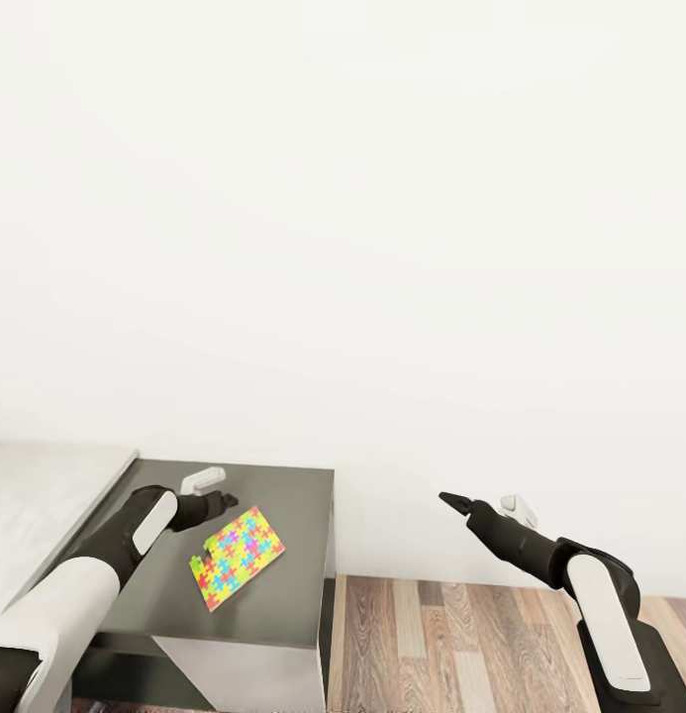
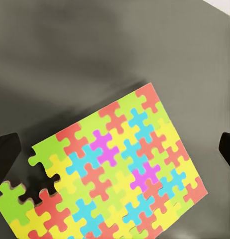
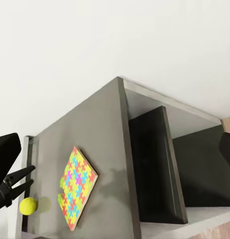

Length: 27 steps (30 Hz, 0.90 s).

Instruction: Put all the toys in the child's room - the three board games (two on the bed and one on the table), the two jigsaw puzzles on the table, and the tennis ball on the table - inside the toy box on the table in the child's room.

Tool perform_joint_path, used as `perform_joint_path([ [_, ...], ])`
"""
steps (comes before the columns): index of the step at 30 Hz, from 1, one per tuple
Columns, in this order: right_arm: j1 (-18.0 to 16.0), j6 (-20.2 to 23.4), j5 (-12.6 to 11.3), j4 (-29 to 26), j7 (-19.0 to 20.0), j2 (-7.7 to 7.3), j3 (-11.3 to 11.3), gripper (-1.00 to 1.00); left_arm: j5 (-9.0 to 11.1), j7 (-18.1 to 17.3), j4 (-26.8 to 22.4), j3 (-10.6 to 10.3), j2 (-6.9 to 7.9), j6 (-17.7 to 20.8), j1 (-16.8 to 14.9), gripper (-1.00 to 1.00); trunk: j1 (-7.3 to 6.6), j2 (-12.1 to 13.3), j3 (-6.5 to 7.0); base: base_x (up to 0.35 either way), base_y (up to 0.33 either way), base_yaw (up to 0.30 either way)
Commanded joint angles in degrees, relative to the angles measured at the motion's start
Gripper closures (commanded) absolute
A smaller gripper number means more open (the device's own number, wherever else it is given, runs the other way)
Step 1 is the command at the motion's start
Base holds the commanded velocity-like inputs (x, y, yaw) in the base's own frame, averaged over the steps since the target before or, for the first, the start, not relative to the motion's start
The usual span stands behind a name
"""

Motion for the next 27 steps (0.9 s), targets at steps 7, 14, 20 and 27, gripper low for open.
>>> perform_joint_path([
  [7,-0.06,0.29,-0.33,-0.03,0.12,-0.05,-0.33,-1.00,-0.06,-0.51,-0.05,-0.39,0.12,0.05,-0.05,-1.00,0.03,-0.13,-0.78,0.000,0.000,0.000],
  [14,-0.06,0.37,-0.37,-0.03,0.14,-0.10,-0.39,-1.00,-0.12,-0.53,-0.05,-0.43,0.17,0.11,-0.05,-1.00,0.03,-0.13,-1.43,0.000,0.000,0.000],
  [20,-0.06,0.34,-0.27,-0.03,0.14,-0.05,-0.35,-1.00,-0.15,-0.59,-0.05,-0.44,0.24,0.07,-0.05,-1.00,0.03,-0.13,-1.99,0.000,0.000,0.000],
  [27,-0.06,0.23,-0.11,-0.03,0.14,-0.03,-0.22,-1.00,-0.10,-0.60,-0.05,-0.44,0.39,-1.85,-0.05,-1.00,0.03,-0.13,-2.64,0.000,0.000,0.000],
])
